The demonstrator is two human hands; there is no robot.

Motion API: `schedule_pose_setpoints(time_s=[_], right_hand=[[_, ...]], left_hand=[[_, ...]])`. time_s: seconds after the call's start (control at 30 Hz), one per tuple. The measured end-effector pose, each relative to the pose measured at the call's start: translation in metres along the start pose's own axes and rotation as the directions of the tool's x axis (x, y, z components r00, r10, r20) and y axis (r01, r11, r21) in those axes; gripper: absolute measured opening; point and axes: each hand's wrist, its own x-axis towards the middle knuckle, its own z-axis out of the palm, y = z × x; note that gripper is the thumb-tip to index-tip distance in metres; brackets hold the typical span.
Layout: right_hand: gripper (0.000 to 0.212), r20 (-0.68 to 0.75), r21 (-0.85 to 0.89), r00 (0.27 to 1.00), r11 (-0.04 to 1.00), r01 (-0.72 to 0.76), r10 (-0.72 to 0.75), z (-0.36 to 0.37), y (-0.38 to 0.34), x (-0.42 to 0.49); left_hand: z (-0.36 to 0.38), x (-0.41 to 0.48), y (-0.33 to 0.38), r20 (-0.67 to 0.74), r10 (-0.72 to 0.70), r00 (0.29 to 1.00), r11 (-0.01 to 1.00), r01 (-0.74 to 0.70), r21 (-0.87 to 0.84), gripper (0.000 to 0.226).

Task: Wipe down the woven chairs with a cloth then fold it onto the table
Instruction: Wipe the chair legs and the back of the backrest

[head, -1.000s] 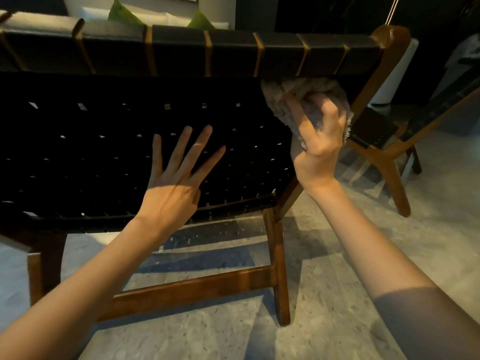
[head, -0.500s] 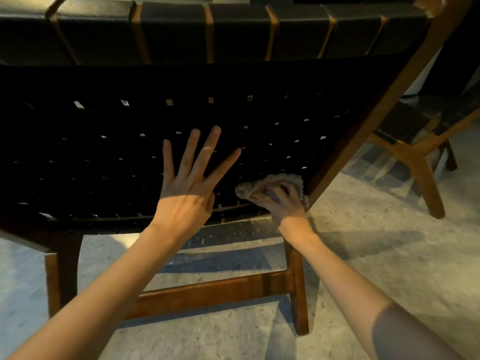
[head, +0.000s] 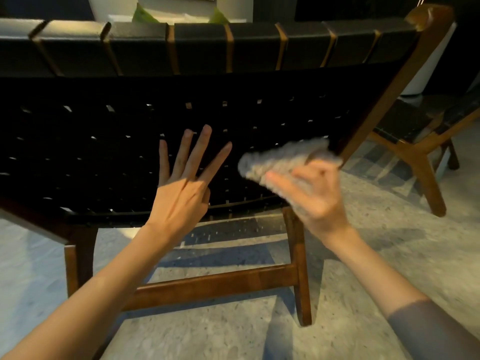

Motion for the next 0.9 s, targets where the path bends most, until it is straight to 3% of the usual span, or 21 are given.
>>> schedule_pose_setpoints(time_s=[0.1, 0.2, 0.3, 0.33, 0.4, 0.47, 0.53, 0.6, 0.67, 0.73, 0.8, 0.83, 0.9], right_hand=[[0.032, -0.218, -0.096, 0.976, 0.995, -0.025, 0.003, -0.011, 0.015, 0.051], [0.017, -0.113, -0.077, 0.986, 0.989, -0.129, 0.120, -0.006, 0.033, 0.069], [0.027, -0.052, -0.078, 0.967, 0.964, -0.255, 0.251, 0.011, 0.032, 0.067], [0.031, -0.082, -0.056, 0.959, 0.959, -0.277, 0.272, 0.019, 0.030, 0.068], [0.062, -0.213, 0.066, 0.929, 0.953, -0.295, 0.303, 0.030, 0.033, 0.065], [0.074, -0.234, 0.156, 0.925, 0.951, -0.267, 0.298, 0.037, 0.033, 0.063], [0.072, -0.186, 0.144, 0.939, 0.954, -0.264, 0.289, 0.043, 0.028, 0.056], [0.069, -0.246, 0.253, 0.880, 0.904, -0.346, 0.406, 0.054, 0.027, 0.052], [0.049, -0.283, 0.219, 0.867, 0.908, -0.357, 0.409, 0.063, 0.022, 0.050], [0.037, -0.166, 0.112, 0.923, 0.937, -0.332, 0.347, 0.068, 0.020, 0.031], [0.057, 0.091, 0.094, 0.964, 0.962, -0.256, 0.248, 0.074, 0.013, 0.001], [0.063, 0.195, 0.114, 0.951, 0.958, -0.265, 0.240, 0.079, 0.008, -0.014], [0.055, 0.319, 0.141, 0.878, 0.898, -0.417, 0.357, 0.092, -0.004, -0.041]], left_hand=[[-0.002, -0.004, 0.000, 0.025, -0.018, 1.000, 1.000, 0.018, 0.010, 0.098], [-0.005, -0.002, 0.001, 0.022, -0.033, 0.999, 0.999, 0.033, 0.005, 0.098], [-0.007, 0.002, 0.000, 0.017, -0.029, 0.999, 1.000, 0.029, 0.003, 0.093], [-0.007, 0.003, 0.000, 0.009, -0.027, 1.000, 1.000, 0.027, 0.003, 0.092], [-0.008, 0.005, -0.001, -0.007, -0.032, 0.999, 0.999, 0.032, -0.002, 0.090], [-0.008, 0.005, -0.003, -0.013, -0.037, 0.999, 0.999, 0.037, 0.001, 0.088], [-0.008, 0.005, -0.005, -0.012, -0.043, 0.999, 0.999, 0.043, 0.011, 0.086], [-0.008, 0.004, -0.006, -0.004, -0.045, 0.999, 0.999, 0.045, 0.019, 0.084], [-0.008, 0.002, -0.007, 0.008, -0.049, 0.999, 0.999, 0.049, 0.025, 0.083], [-0.008, 0.000, -0.008, 0.023, -0.060, 0.998, 0.998, 0.059, 0.023, 0.082], [-0.008, -0.003, -0.009, 0.040, -0.056, 0.998, 0.998, 0.055, 0.023, 0.081], [-0.007, -0.005, -0.009, 0.050, -0.050, 0.998, 0.999, 0.049, 0.022, 0.081], [-0.006, -0.008, -0.011, 0.067, -0.033, 0.997, 0.999, 0.032, 0.016, 0.080]])
